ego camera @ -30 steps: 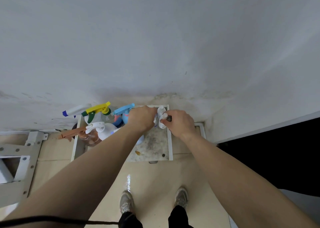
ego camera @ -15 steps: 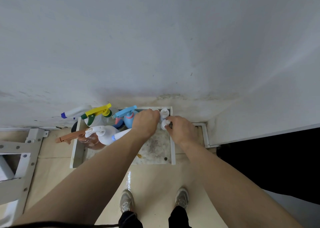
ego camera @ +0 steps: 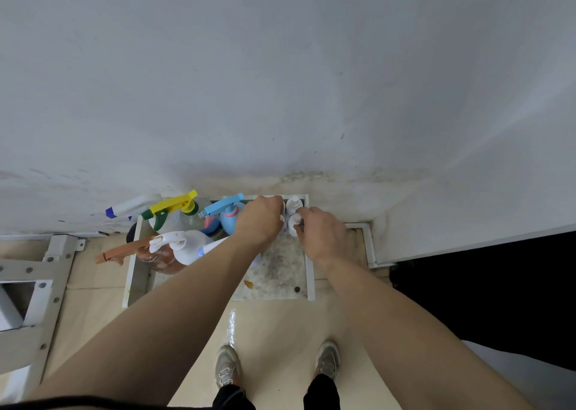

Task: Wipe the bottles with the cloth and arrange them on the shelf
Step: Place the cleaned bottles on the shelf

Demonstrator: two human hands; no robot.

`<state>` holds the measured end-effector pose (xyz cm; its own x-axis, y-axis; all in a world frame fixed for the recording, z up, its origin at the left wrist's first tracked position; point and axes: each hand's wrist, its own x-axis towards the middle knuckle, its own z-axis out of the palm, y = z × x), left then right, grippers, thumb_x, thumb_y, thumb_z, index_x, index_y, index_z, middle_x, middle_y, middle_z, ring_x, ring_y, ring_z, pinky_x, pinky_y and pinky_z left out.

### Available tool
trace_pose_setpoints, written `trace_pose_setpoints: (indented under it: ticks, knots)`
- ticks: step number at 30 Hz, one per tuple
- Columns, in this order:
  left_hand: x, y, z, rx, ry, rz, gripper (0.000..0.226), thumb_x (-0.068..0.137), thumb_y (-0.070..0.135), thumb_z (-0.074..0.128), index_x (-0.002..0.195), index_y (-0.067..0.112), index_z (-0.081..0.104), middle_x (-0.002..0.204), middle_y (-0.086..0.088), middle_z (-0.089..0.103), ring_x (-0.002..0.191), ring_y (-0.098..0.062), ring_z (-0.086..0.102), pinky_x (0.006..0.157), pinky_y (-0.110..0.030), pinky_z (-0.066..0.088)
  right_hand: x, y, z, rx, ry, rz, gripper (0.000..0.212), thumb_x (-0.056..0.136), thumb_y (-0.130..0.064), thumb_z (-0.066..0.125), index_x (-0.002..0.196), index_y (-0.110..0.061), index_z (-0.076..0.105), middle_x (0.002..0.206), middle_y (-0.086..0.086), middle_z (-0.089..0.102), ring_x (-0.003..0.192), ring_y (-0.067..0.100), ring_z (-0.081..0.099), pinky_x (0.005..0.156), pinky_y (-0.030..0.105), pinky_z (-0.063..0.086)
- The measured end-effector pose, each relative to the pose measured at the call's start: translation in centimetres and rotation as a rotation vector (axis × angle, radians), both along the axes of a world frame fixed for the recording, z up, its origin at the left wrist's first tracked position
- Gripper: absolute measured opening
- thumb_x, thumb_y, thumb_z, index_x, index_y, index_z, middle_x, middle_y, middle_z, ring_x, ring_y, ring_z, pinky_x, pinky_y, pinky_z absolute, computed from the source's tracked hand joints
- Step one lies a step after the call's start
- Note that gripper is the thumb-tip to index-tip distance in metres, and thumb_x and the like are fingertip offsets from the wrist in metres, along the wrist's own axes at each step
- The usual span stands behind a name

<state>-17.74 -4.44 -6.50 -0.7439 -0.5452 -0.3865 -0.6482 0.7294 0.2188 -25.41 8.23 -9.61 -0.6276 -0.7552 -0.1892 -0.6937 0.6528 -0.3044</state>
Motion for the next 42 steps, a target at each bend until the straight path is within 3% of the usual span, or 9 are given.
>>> trace_pose_setpoints:
  ticks: [9, 15, 19, 24, 28, 31, 33, 38, 42]
  knots:
    - [0.3, 0.6, 2.0, -0.015, -0.037, 0.072, 0.025, 0.095, 0.020, 0.056, 0.113, 0.003, 0.052, 0.108, -0.018, 0.064, 0.095, -0.035, 0.065, 0.066, -0.035, 0.041, -0.6, 0.3, 0.0, 0.035, -0.148, -0.111, 0.038, 0.096, -0.042, 0.061, 0.125, -0.021, 0.048, 0.103, 0.001, 0.070, 0.094, 0.026, 0.067, 0.069, 0.037, 0.053]
    - [-0.7, 0.3, 2.1, 0.231, -0.048, 0.362, 0.052, 0.091, 0.021, 0.066, 0.128, -0.002, 0.037, 0.116, -0.018, 0.062, 0.104, -0.031, 0.064, 0.068, -0.031, 0.041, -1.4, -0.3, -0.4, 0.069, -0.235, -0.118, 0.067, 0.089, -0.044, 0.067, 0.143, -0.024, 0.034, 0.101, 0.005, 0.069, 0.087, 0.029, 0.067, 0.064, 0.034, 0.051]
    - [-2.1, 0.1, 2.0, 0.361, -0.118, 0.464, 0.067, 0.094, 0.024, 0.066, 0.140, -0.006, 0.029, 0.112, -0.013, 0.059, 0.112, -0.029, 0.063, 0.073, -0.031, 0.044, -2.2, -1.2, -1.0, 0.066, -0.274, -0.080, 0.064, 0.085, -0.046, 0.067, 0.140, -0.030, 0.038, 0.098, 0.002, 0.069, 0.083, 0.028, 0.065, 0.063, 0.033, 0.048]
    - [-2.6, -0.5, 1.1, 0.567, -0.084, 0.552, 0.018, 0.085, 0.013, 0.063, 0.100, 0.006, 0.057, 0.095, -0.015, 0.066, 0.078, -0.024, 0.064, 0.070, -0.035, 0.056, -2.9, -1.8, -1.1, 0.107, -0.213, -0.020, 0.058, 0.084, -0.045, 0.063, 0.136, -0.036, 0.041, 0.091, -0.005, 0.065, 0.075, 0.023, 0.057, 0.062, 0.031, 0.045]
    - [-2.7, -0.7, 0.9, 0.579, -0.070, 0.582, 0.041, 0.089, 0.015, 0.068, 0.120, 0.002, 0.044, 0.101, -0.012, 0.059, 0.104, -0.029, 0.065, 0.095, -0.042, 0.057, -2.8, -1.5, -1.0, 0.114, -0.149, -0.003, 0.054, 0.084, -0.040, 0.064, 0.133, -0.036, 0.042, 0.085, -0.007, 0.059, 0.074, 0.022, 0.056, 0.062, 0.030, 0.043]
    - [-2.7, -0.9, 1.0, 0.642, -0.055, 0.622, 0.012, 0.085, 0.005, 0.066, 0.088, 0.008, 0.055, 0.084, -0.012, 0.061, 0.086, -0.028, 0.064, 0.090, -0.044, 0.058, -2.5, -1.4, -1.3, 0.109, -0.158, -0.020, 0.056, 0.086, -0.041, 0.065, 0.136, -0.033, 0.039, 0.089, -0.004, 0.063, 0.076, 0.023, 0.059, 0.064, 0.032, 0.048]
    - [-2.7, -0.9, 1.3, 0.640, -0.062, 0.603, 0.018, 0.084, 0.003, 0.066, 0.074, 0.011, 0.052, 0.085, -0.014, 0.061, 0.084, -0.028, 0.063, 0.091, -0.045, 0.058, -2.3, -1.6, -1.3, 0.119, -0.172, -0.045, 0.056, 0.087, -0.043, 0.066, 0.134, -0.029, 0.038, 0.094, -0.001, 0.067, 0.079, 0.025, 0.064, 0.064, 0.034, 0.050]
    - [-2.7, -0.4, 2.9, 0.515, -0.142, 0.501, 0.046, 0.088, 0.018, 0.071, 0.122, 0.001, 0.044, 0.097, -0.010, 0.057, 0.094, -0.025, 0.058, 0.075, -0.032, 0.046, -2.3, -0.5, -0.3, 0.136, -0.206, -0.060, 0.067, 0.082, -0.047, 0.072, 0.133, -0.024, 0.034, 0.093, 0.001, 0.067, 0.078, 0.025, 0.064, 0.061, 0.033, 0.048]
    - [-2.2, 0.3, 4.9, 0.412, -0.165, 0.432, 0.025, 0.091, 0.021, 0.069, 0.092, 0.007, 0.048, 0.075, -0.002, 0.048, 0.088, -0.024, 0.052, 0.072, -0.030, 0.041, -2.8, 2.0, 1.4, 0.191, -0.256, -0.101, 0.089, 0.074, -0.051, 0.084, 0.141, -0.024, 0.032, 0.100, -0.001, 0.068, 0.091, 0.024, 0.067, 0.075, 0.038, 0.056]
